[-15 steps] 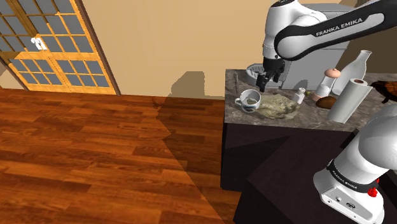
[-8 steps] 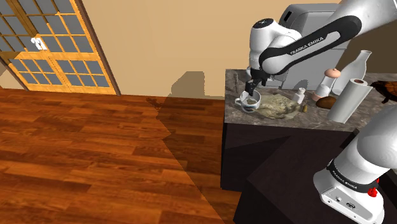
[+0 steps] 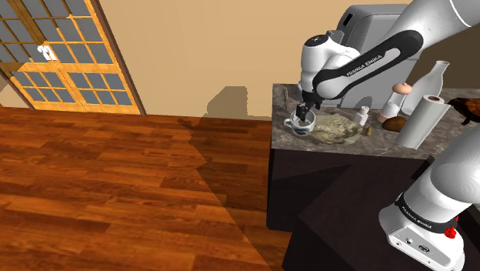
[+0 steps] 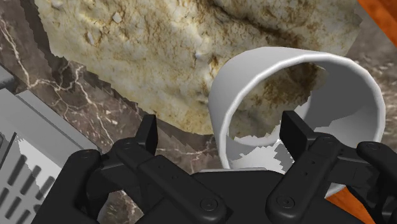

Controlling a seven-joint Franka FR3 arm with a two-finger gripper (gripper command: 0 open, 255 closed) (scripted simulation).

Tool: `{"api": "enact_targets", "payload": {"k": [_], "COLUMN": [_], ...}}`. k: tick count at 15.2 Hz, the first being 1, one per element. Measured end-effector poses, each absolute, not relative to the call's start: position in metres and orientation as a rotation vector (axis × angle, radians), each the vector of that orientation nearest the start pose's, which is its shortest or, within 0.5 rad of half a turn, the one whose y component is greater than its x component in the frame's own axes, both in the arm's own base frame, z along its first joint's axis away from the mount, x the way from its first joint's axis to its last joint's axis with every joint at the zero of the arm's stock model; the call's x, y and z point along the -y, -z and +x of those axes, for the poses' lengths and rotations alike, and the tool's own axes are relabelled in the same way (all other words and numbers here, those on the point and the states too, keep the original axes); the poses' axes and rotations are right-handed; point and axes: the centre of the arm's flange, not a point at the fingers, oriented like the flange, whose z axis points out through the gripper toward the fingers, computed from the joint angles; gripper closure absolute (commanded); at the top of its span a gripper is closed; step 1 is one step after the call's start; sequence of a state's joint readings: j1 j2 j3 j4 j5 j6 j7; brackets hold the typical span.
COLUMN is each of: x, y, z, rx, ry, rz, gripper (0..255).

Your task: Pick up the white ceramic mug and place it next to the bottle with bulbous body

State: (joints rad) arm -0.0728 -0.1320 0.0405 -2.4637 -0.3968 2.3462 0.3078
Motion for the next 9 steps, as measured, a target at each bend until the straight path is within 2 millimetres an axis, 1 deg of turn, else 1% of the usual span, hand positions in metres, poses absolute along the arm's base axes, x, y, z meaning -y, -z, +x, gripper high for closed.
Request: {"api": "enact_targets", "payload": {"k": [5,6,9], "x": [0.0212,0.0212,0.0212], "y": [-0.3450,-0.3450,-0.3450], "z": [0.4650,0.4650,0.4650], "rx": [-0.107,-0.107,-0.107], "ry": [0.092,0.092,0.092], "rz": [-3.424,-3.424,-3.424], "gripper": [0,255,255]}}
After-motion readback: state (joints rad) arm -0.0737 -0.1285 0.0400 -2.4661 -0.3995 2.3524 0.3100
